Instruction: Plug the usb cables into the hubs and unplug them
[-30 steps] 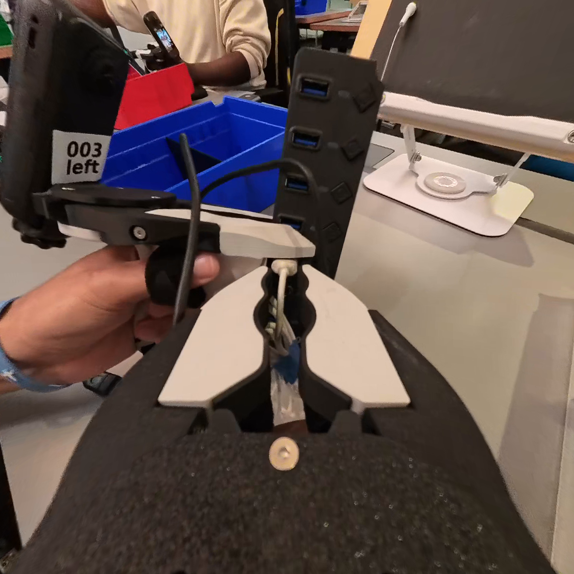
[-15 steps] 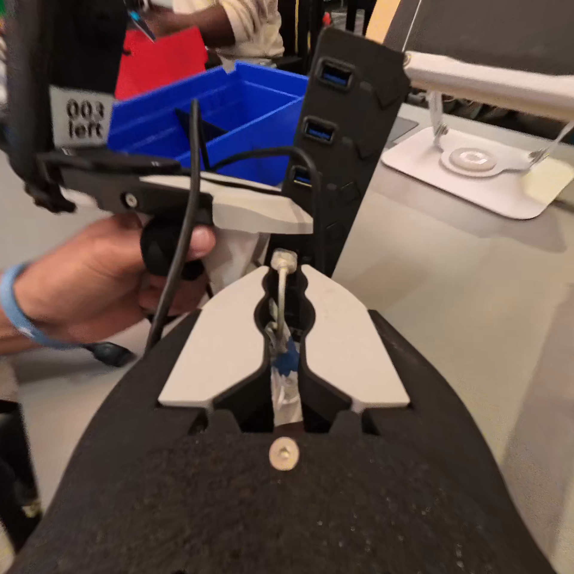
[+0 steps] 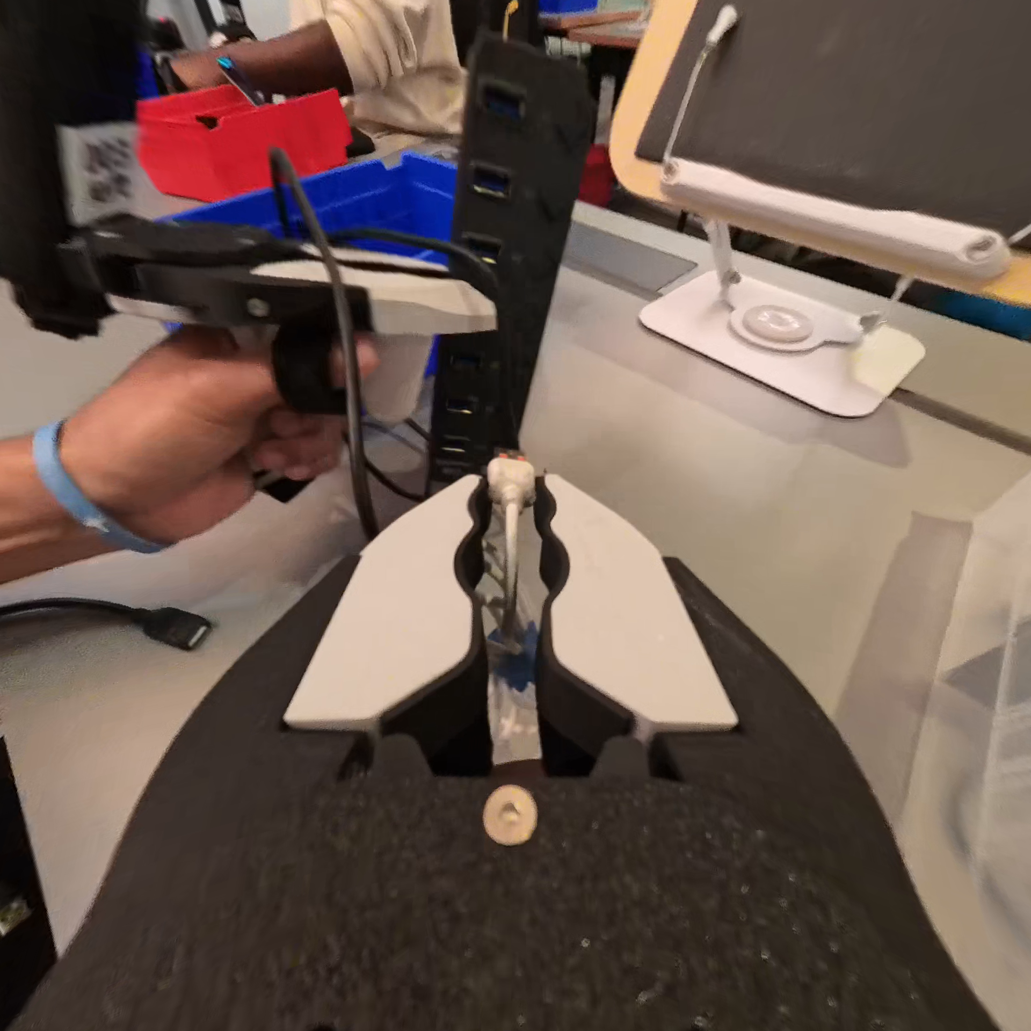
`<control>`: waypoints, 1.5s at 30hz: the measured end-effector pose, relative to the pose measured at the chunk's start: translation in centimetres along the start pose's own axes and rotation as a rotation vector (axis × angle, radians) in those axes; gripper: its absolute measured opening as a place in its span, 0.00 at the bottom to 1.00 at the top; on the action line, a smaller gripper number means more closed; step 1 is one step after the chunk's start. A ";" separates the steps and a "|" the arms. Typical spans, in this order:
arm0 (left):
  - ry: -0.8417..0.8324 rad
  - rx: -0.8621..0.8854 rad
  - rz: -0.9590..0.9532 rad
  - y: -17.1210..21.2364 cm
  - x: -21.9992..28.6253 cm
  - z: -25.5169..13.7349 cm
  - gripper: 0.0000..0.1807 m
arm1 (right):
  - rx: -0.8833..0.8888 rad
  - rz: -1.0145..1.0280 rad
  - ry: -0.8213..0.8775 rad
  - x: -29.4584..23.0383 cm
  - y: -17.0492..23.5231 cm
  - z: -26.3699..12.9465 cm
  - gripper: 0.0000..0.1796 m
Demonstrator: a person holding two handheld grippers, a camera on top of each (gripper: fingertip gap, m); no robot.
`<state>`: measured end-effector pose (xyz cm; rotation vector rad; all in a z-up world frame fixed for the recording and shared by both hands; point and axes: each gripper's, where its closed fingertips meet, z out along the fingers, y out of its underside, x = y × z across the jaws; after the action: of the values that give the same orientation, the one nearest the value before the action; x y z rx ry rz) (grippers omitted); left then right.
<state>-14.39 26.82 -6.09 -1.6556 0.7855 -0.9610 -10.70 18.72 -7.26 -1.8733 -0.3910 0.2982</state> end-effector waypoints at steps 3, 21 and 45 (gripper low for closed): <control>0.028 -0.024 0.062 -0.4 1.6 0.2 0.14 | -0.070 0.034 -0.042 2.4 0.4 -1.1 0.08; 0.134 -0.065 -0.015 0.7 2.4 0.6 0.14 | -0.505 -0.129 0.269 23.0 3.7 -9.1 0.08; 0.668 -0.086 -0.330 0.7 9.2 -0.4 0.14 | -0.136 0.225 -0.645 -2.2 0.3 -1.3 0.37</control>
<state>-10.48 18.50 -4.74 -1.5695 1.0109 -1.7859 -12.20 16.60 -7.05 -1.9242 -0.6447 1.0625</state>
